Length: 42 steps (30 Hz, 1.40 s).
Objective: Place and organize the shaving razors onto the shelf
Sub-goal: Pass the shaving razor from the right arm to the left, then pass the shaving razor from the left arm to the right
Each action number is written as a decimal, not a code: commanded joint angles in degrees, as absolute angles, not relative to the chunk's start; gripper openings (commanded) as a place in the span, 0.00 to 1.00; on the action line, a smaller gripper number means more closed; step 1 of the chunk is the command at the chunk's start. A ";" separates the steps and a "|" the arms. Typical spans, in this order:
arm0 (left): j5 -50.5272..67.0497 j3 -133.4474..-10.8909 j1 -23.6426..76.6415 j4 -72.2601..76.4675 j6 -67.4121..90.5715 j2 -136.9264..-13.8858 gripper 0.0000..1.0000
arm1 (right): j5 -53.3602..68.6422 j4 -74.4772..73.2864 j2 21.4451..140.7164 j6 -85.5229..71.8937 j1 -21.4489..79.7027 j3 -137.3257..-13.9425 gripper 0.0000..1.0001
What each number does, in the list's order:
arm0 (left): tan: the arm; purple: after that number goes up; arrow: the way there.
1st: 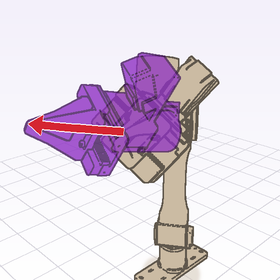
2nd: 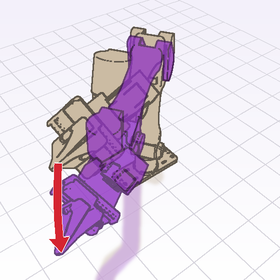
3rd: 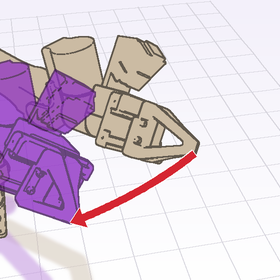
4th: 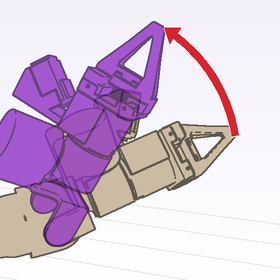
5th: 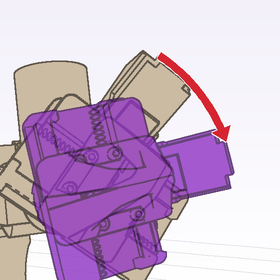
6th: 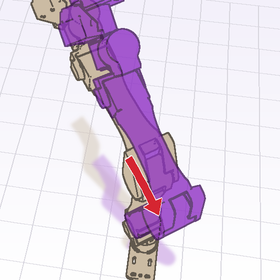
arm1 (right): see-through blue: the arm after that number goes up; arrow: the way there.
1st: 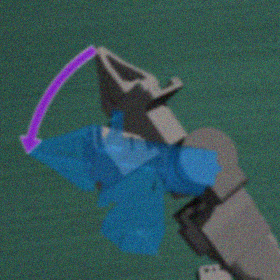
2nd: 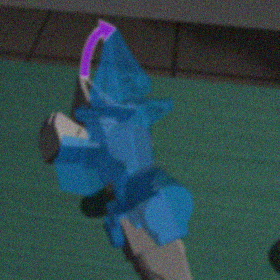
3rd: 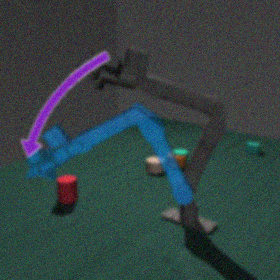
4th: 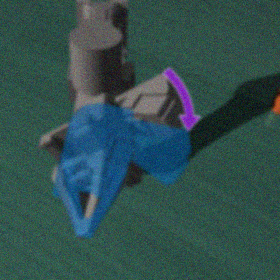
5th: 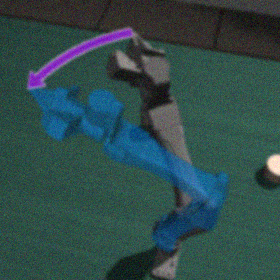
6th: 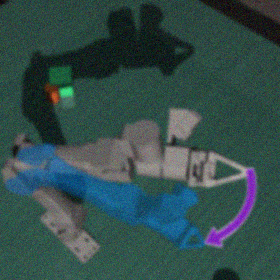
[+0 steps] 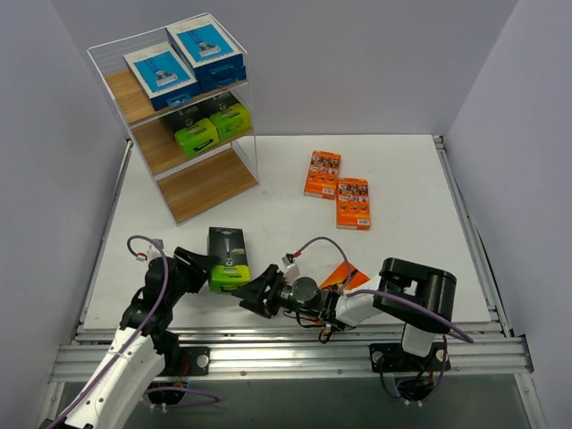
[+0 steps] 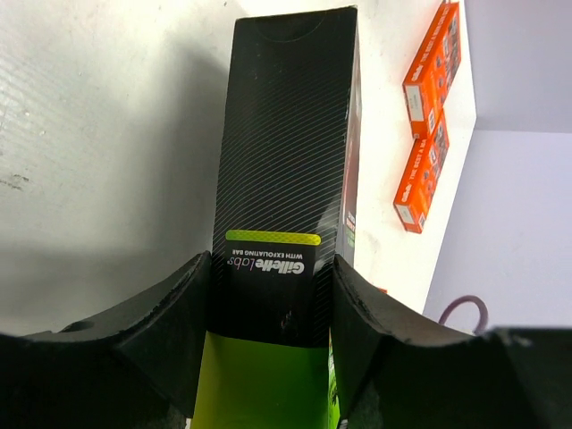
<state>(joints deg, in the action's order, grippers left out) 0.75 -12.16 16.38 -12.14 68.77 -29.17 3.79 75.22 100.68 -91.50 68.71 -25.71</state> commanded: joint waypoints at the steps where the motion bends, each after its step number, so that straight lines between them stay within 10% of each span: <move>1: -1.23 -18.01 16.00 -9.05 69.51 -28.39 0.34 | 0.71 82.18 95.63 -89.39 69.52 -26.37 0.56; 10: -7.54 -22.32 15.91 -8.61 73.57 -25.23 0.23 | -7.29 69.62 90.18 -86.49 71.63 -32.34 0.99; 21: -16.43 -30.84 16.00 -19.06 72.86 -22.06 0.02 | -14.23 59.77 89.38 -85.25 71.54 -40.60 1.00; 42: -20.48 -31.55 16.17 -22.06 74.88 -19.07 0.02 | -10.81 63.02 100.98 -87.27 69.61 -51.50 1.00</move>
